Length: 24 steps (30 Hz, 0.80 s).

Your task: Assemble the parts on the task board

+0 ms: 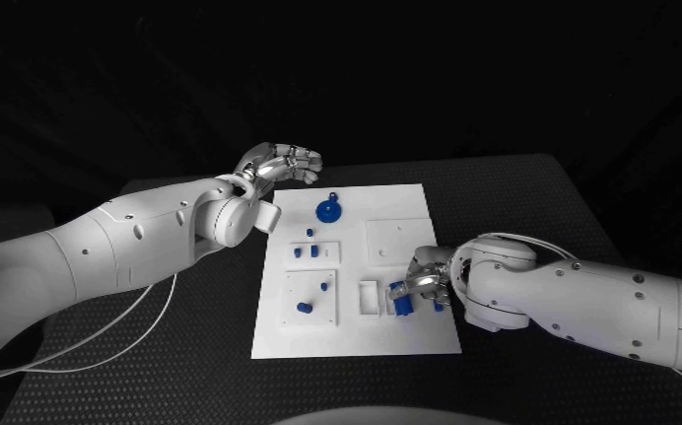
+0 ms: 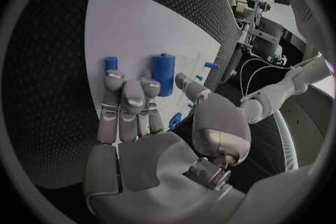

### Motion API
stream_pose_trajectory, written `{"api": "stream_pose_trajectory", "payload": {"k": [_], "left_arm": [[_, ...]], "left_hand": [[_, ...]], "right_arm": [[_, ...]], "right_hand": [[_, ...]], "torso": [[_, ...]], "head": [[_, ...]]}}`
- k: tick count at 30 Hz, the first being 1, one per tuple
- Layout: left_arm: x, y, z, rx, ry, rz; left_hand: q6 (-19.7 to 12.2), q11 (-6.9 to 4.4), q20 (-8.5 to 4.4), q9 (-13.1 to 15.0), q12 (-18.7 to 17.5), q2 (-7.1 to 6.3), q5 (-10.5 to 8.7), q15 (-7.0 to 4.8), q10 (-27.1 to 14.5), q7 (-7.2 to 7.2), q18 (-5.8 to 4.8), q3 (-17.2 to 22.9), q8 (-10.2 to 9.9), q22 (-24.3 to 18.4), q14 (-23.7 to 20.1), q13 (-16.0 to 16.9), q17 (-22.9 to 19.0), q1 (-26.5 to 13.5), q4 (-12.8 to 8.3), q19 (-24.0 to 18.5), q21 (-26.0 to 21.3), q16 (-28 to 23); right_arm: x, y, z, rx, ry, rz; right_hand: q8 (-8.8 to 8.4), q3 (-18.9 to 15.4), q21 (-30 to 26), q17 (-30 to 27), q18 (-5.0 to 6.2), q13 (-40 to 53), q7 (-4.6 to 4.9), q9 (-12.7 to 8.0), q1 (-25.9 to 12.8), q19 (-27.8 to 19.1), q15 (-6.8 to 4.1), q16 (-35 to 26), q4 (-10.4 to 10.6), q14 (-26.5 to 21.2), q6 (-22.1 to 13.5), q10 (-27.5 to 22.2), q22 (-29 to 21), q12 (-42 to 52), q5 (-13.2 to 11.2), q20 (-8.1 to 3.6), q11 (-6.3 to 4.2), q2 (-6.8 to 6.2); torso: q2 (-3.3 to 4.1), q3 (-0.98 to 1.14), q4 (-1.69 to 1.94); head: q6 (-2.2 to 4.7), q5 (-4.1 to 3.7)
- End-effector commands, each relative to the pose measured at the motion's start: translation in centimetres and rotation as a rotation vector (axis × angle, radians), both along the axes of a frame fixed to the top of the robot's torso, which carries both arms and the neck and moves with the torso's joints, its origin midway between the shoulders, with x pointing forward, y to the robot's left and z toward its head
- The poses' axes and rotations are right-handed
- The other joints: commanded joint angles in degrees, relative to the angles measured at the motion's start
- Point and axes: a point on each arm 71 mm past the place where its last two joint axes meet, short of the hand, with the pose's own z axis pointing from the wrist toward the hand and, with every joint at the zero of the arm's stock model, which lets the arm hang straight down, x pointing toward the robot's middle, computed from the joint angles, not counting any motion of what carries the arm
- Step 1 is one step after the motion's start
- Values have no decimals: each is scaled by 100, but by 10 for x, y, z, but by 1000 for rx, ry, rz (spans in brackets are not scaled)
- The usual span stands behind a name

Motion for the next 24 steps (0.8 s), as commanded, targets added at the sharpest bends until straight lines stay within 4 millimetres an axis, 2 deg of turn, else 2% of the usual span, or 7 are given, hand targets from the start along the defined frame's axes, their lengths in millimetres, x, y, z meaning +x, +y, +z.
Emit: {"api": "stream_pose_trajectory", "payload": {"k": [1,10,15,20,21,23,24], "left_arm": [[0,-4,1,-14,1,-17],[-1,-5,1,-15,2,-20],[-1,-4,1,-14,4,-19],[-1,-3,1,-13,4,-17],[-1,-3,1,-13,4,-17],[-1,-3,1,-13,4,-17],[-1,-3,1,-13,4,-17]], "left_hand": [[-46,7,24,-7,2,-15,-29,35,-42,2,18,-1,23,6,-14,-7,5,-58,22,-4,-40,-31],[-52,8,25,-9,2,-13,-30,35,-44,3,18,-2,21,9,-15,-9,12,-62,26,-6,-44,-37],[-54,8,25,-10,2,-13,-30,36,-45,4,18,-2,21,10,-15,-9,15,-62,26,-6,-45,-39],[-57,9,25,-11,1,-13,-31,36,-46,5,19,-2,20,11,-15,-10,18,-63,28,-6,-47,-42],[-57,9,25,-11,1,-12,-31,36,-46,5,19,-2,20,12,-15,-10,18,-63,28,-6,-47,-42],[-58,9,25,-11,2,-11,-32,36,-46,5,19,-3,20,12,-15,-10,20,-65,30,-6,-48,-44],[-58,9,25,-11,2,-11,-32,36,-46,6,19,-3,20,13,-14,-11,21,-65,31,-6,-48,-44]], "right_arm": [[-2,2,-4,-13,0,9],[-3,9,-9,-24,14,26],[-4,6,-11,-32,10,27],[-4,2,-9,-19,-15,15],[-5,2,-8,-13,-15,10],[-7,0,-7,3,-8,0],[-8,0,-6,11,-7,-2]], "right_hand": [[-23,15,28,-8,113,10,27,-31,-54,-32,-11,39,-5,-47,14,-39,102,27,-8,11,3,10],[-50,36,49,-19,113,30,32,-33,-34,-34,-7,51,-76,-47,8,-43,100,30,-8,12,8,5],[-72,135,72,-34,113,51,32,-28,186,-44,-5,64,-296,-50,16,-44,98,31,-8,3,9,75],[-78,374,102,-63,113,67,29,-18,652,-65,4,80,-752,-49,89,-26,99,26,25,20,12,534],[-77,390,110,-70,111,69,30,-17,701,-68,5,84,-841,-48,114,-17,100,25,47,33,12,582],[-69,417,122,-91,113,70,18,-16,673,-68,5,96,-894,-42,203,17,93,22,88,75,2,721],[-69,425,127,-99,113,70,12,-19,627,-66,2,101,-889,-40,236,33,90,21,74,90,-6,742]], "torso": [[4,-6,-2],[11,-14,8],[7,-11,1],[8,-10,-6],[9,-7,-6],[8,-7,-12],[8,-7,-14]], "head": [[-5,10],[-11,26],[-10,37],[-4,48],[-6,53],[-5,64],[-5,68]]}}
